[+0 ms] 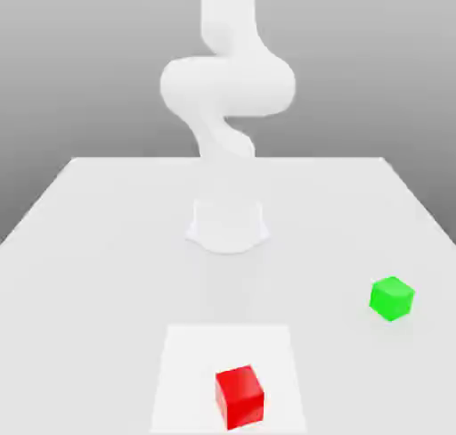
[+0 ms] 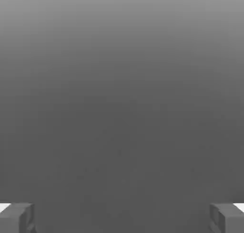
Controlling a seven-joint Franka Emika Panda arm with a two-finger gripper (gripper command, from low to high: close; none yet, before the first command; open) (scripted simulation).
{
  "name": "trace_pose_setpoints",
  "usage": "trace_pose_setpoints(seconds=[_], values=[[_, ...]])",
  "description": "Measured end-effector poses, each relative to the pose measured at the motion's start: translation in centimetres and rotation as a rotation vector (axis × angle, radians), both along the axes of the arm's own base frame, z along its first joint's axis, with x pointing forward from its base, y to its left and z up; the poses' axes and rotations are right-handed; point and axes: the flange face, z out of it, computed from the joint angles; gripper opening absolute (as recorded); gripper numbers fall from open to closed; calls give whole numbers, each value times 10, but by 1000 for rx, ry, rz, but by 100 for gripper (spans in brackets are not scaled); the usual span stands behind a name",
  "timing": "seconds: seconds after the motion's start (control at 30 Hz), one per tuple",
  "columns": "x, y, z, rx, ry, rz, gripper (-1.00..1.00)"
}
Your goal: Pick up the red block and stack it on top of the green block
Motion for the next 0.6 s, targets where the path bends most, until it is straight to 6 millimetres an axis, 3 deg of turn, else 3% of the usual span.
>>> trace_pose_setpoints(seconds=[0.13,0.3,0.43,0.6], values=[[48,2,-70,-13,122,52,0],[88,7,-164,-32,268,112,0],[106,11,-241,-52,384,159,0],[109,16,-340,-81,529,218,0]])
